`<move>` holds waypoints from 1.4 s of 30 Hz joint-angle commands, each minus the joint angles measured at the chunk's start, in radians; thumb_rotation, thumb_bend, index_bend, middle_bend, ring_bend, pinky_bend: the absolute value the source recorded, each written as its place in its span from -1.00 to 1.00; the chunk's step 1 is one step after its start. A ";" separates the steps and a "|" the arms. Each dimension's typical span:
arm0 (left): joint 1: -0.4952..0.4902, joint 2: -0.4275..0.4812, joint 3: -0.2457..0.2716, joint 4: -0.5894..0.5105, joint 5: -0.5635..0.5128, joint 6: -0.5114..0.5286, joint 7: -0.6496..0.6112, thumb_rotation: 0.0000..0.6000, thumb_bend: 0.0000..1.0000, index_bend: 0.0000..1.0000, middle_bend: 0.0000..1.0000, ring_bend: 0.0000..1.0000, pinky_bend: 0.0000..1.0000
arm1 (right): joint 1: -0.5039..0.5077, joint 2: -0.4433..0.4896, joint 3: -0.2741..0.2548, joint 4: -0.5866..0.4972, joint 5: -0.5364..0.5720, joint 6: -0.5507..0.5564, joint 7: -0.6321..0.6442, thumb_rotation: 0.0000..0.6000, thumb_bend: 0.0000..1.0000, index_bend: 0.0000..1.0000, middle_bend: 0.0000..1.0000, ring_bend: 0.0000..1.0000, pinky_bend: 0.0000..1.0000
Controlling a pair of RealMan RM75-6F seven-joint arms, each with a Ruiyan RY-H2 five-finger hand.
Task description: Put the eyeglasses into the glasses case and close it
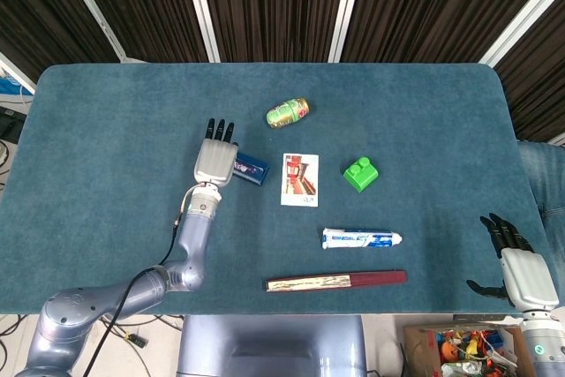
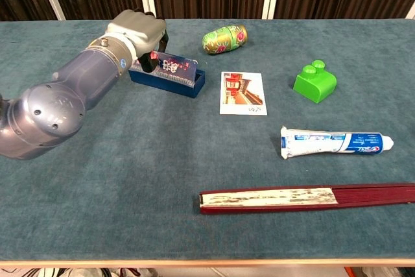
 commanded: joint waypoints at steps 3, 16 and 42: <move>-0.018 -0.024 -0.003 0.043 0.005 -0.004 -0.010 1.00 -0.06 0.13 -0.83 -1.00 -1.00 | 0.000 0.001 0.000 -0.001 0.001 -0.001 0.000 1.00 -0.80 -0.86 -1.00 -0.92 -0.65; -0.055 -0.064 -0.016 0.134 0.019 -0.012 -0.034 1.00 -0.06 0.13 -0.83 -1.00 -1.00 | 0.001 0.002 0.000 -0.006 0.007 -0.006 -0.006 1.00 -0.80 -0.86 -1.00 -0.92 -0.64; -0.115 -0.144 -0.043 0.328 0.023 -0.065 -0.053 1.00 -0.06 -0.15 -0.83 -1.00 -1.00 | 0.004 0.008 -0.001 -0.015 0.022 -0.019 -0.013 1.00 -0.79 -0.83 -1.00 -0.92 -0.64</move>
